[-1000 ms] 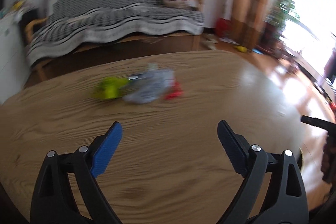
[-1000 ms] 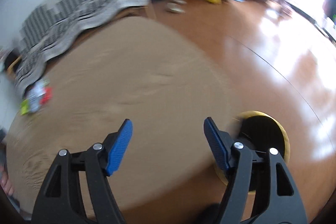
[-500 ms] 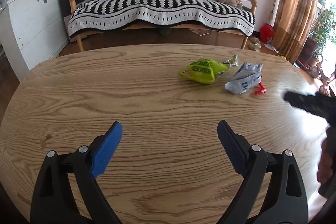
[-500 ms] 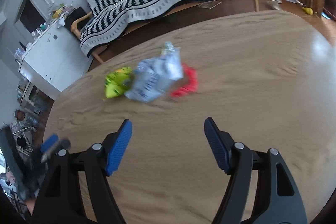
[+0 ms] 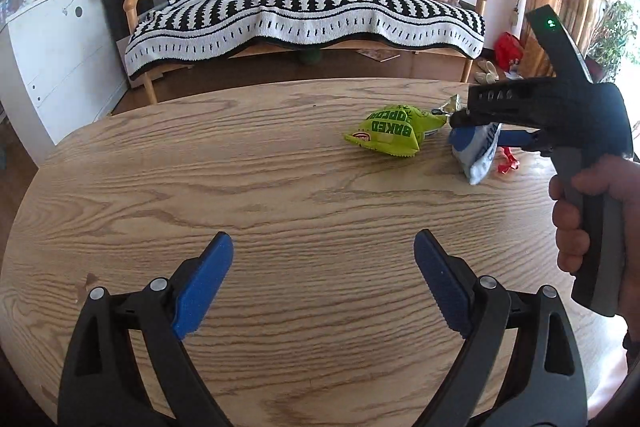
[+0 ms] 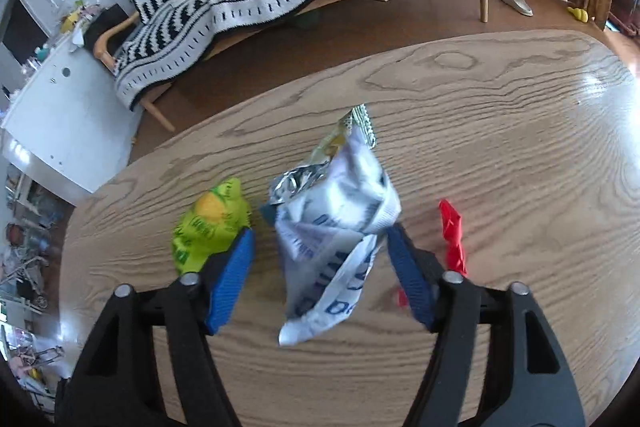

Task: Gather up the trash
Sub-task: 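Swing back to the table and grasp the blue-white wrapper with the right tool, then grasp the green popcorn bag with the left tool while the right holds the wrapper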

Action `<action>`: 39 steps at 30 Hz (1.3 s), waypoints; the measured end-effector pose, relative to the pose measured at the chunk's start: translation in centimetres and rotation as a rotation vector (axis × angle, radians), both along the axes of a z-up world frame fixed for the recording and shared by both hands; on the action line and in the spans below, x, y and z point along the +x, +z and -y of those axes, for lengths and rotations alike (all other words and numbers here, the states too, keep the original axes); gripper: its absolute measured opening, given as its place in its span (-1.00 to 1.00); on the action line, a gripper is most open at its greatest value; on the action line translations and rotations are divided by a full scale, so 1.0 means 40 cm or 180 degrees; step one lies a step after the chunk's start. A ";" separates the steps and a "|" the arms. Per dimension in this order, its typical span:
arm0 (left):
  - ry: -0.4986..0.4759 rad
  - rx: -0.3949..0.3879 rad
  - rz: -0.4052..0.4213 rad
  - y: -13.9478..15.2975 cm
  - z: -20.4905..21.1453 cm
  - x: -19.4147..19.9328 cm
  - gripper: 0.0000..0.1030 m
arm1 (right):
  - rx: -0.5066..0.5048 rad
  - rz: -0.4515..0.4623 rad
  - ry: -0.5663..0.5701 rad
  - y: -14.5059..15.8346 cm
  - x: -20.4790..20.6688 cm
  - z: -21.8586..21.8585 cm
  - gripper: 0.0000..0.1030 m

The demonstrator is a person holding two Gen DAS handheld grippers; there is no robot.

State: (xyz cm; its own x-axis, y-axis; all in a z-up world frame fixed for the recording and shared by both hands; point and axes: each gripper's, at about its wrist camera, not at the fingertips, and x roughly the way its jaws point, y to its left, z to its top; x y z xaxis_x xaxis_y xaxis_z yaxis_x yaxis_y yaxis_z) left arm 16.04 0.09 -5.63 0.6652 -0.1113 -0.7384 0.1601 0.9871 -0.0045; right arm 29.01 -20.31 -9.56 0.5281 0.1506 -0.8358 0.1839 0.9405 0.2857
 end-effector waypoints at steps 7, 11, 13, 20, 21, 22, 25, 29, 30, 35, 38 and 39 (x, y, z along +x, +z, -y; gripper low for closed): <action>-0.0053 0.0022 0.0024 -0.006 0.047 0.085 0.74 | -0.0146 0.0329 0.0215 0.073 -0.133 0.022 -0.29; -0.0249 -0.0071 -0.0051 -0.019 0.104 0.150 0.78 | -0.0154 0.0445 0.0337 0.125 -0.276 0.059 -0.29; -0.0302 -0.0039 -0.0078 -0.031 0.145 0.196 0.78 | -0.0130 0.0451 0.0364 0.131 -0.366 0.087 -0.29; -0.0273 -0.0029 -0.0218 -0.076 0.199 0.308 0.79 | 0.0001 0.0381 0.0308 0.120 -0.574 0.162 -0.28; -0.0219 0.0032 -0.0204 -0.085 0.206 0.321 0.79 | -0.0007 0.0382 0.0323 0.121 -0.590 0.166 -0.28; -0.0221 0.0060 -0.0196 -0.087 0.211 0.323 0.79 | -0.0026 0.0392 0.0324 0.123 -0.612 0.176 -0.28; -0.0306 0.0180 -0.0138 -0.091 0.235 0.326 0.68 | -0.0072 0.0414 0.0339 0.125 -0.654 0.200 -0.28; -0.0308 0.0187 -0.0162 -0.091 0.252 0.323 0.09 | -0.0118 0.0436 0.0265 0.131 -0.694 0.235 -0.28; -0.0326 0.0176 -0.0162 -0.088 0.256 0.313 0.08 | -0.0121 0.0447 0.0229 0.134 -0.707 0.252 -0.28; -0.0399 0.0236 -0.0066 -0.056 0.297 0.228 0.06 | -0.0138 0.0501 0.0092 0.154 -0.748 0.325 -0.28; -0.0570 0.0289 0.0053 -0.015 0.344 0.144 0.06 | -0.0153 0.0573 -0.0072 0.171 -0.804 0.391 -0.28; -0.0643 0.0282 0.0099 0.004 0.362 0.112 0.06 | -0.0144 0.0583 -0.0120 0.176 -0.820 0.410 -0.28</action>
